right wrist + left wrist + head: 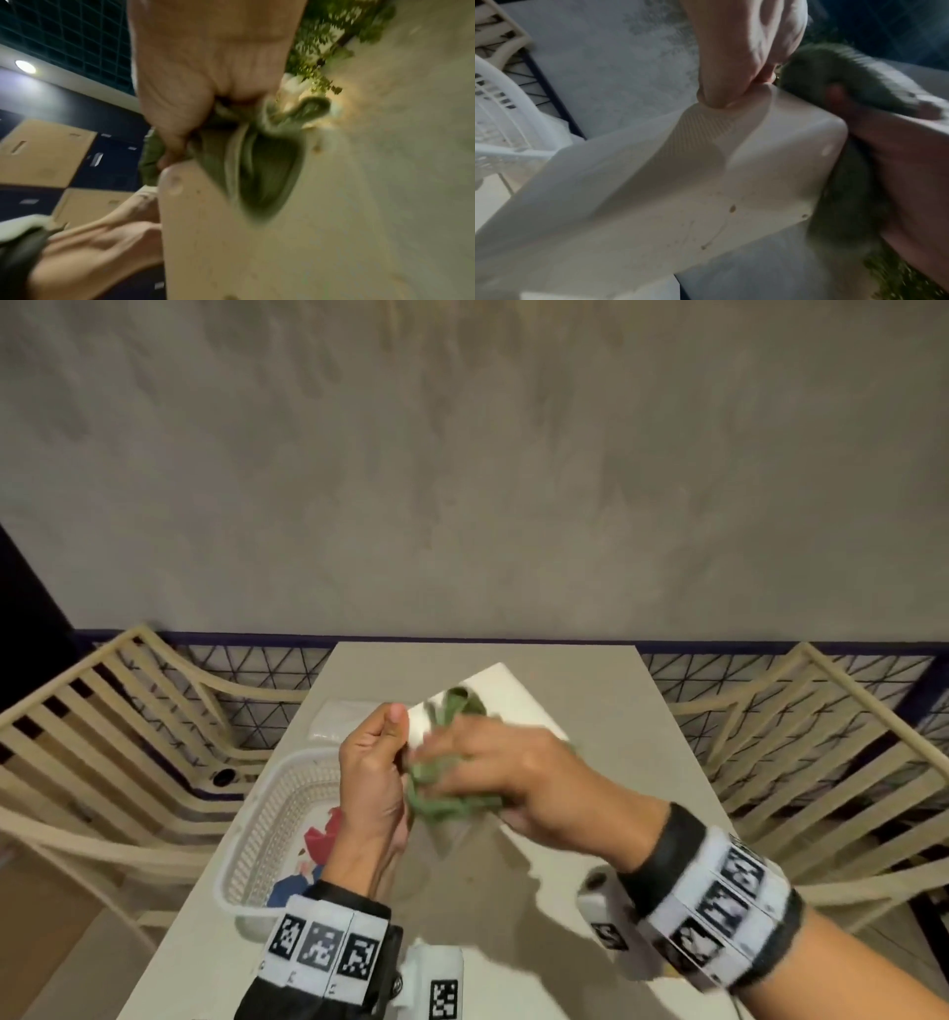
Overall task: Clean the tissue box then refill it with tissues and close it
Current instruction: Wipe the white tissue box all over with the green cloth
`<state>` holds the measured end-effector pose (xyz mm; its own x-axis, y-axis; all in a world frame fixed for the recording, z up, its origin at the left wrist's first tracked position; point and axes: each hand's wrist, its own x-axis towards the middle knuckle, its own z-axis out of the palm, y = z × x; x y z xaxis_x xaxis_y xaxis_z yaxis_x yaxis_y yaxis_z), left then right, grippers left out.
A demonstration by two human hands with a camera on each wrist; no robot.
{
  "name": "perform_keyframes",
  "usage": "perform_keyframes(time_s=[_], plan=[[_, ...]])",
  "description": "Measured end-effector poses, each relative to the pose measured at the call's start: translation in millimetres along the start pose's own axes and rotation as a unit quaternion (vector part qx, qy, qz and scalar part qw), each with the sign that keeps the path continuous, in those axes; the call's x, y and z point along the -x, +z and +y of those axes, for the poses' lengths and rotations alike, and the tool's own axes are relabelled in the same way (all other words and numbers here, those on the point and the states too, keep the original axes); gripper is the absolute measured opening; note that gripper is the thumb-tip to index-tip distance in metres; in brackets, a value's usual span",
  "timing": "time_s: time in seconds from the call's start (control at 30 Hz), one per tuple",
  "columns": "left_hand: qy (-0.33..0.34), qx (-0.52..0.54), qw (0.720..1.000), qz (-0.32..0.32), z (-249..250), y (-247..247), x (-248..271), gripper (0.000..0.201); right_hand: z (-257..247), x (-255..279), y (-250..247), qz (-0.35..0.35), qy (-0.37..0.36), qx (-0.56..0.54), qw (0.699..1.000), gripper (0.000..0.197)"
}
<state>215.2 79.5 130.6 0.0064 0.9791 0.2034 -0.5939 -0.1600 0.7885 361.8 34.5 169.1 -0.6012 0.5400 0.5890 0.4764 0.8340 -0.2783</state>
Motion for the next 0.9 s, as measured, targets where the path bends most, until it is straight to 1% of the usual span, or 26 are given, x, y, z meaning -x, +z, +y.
perform_keyframes(time_s=[0.03,0.07,0.13,0.17,0.2,0.27,0.3,0.33,0.37,0.43,0.47,0.5,0.57,0.6,0.7,0.73,0.8,0.83,0.9], plan=[[0.004,-0.001,1.000,0.009,1.1,-2.8,-0.8,0.023,0.5,10.8,-6.3,-0.036,-0.029,-0.007,0.999,0.019],[0.008,-0.013,1.000,0.015,1.4,-4.6,-1.1,0.022,7.7,17.5,-15.6,-0.049,-0.012,-0.020,0.999,0.018],[0.012,-0.040,0.999,0.011,-0.6,-3.1,0.8,0.024,24.1,14.7,-27.7,-0.001,0.065,-0.031,0.997,0.018],[0.007,-0.044,0.999,0.006,-1.4,-0.7,2.3,0.023,23.4,7.6,-27.2,0.026,0.089,-0.021,0.995,0.022],[0.005,-0.037,0.999,0.004,-1.9,1.0,3.4,0.021,19.2,0.6,-20.8,0.040,0.092,-0.010,0.995,0.025],[0.007,-0.018,1.000,0.006,-1.4,0.7,3.7,0.025,12.1,5.7,-6.6,0.018,0.018,-0.012,1.000,0.019],[0.010,-0.018,1.000,0.007,0.0,-1.2,2.2,0.028,11.8,13.7,-6.5,-0.008,-0.003,-0.022,1.000,0.025],[0.014,-0.030,0.999,0.007,0.7,-3.7,2.0,0.029,17.4,21.6,-13.1,-0.025,0.010,-0.036,0.999,0.034],[0.021,-0.055,0.998,0.004,0.5,-5.3,2.1,0.032,27.7,24.0,-20.7,-0.010,0.050,-0.039,0.998,0.039],[0.033,-0.115,0.993,-0.016,-1.5,-2.2,2.6,0.032,34.4,15.5,-25.8,0.056,0.133,-0.010,0.989,0.031],[0.036,-0.124,0.991,-0.019,-2.5,0.0,3.0,0.028,30.3,7.7,-21.4,0.089,0.156,0.005,0.984,0.029],[0.034,-0.113,0.993,-0.014,-2.9,1.0,3.8,0.025,23.7,0.7,-14.1,0.099,0.152,0.006,0.983,0.028],[0.040,-0.095,0.995,-0.007,-3.1,1.7,3.9,0.024,12.2,-2.9,-3.6,0.085,0.114,-0.026,0.990,0.026],[0.052,-0.115,0.992,-0.011,-2.8,2.1,5.2,0.025,13.5,-1.8,-4.4,0.086,0.116,-0.035,0.989,0.025],[0.075,-0.176,0.981,-0.004,-7.6,3.4,10.7,0.028,23.6,-0.5,-4.9,0.160,0.210,-0.022,0.964,0.030],[0.075,-0.172,0.982,0.002,-9.4,3.5,11.2,0.027,18.9,-2.0,0.4,0.165,0.212,-0.016,0.963,0.031],[0.084,-0.149,0.985,-0.003,-11.8,3.1,13.2,0.025,5.2,-2.7,10.3,0.143,0.176,-0.024,0.974,0.028],[0.090,-0.153,0.984,-0.009,-12.7,3.5,15.0,0.025,6.9,-1.3,8.4,0.145,0.176,-0.033,0.973,0.028],[0.094,-0.184,0.978,-0.013,-14.6,5.3,20.1,0.030,22.8,1.8,1.0,0.178,0.235,-0.037,0.955,0.029]])
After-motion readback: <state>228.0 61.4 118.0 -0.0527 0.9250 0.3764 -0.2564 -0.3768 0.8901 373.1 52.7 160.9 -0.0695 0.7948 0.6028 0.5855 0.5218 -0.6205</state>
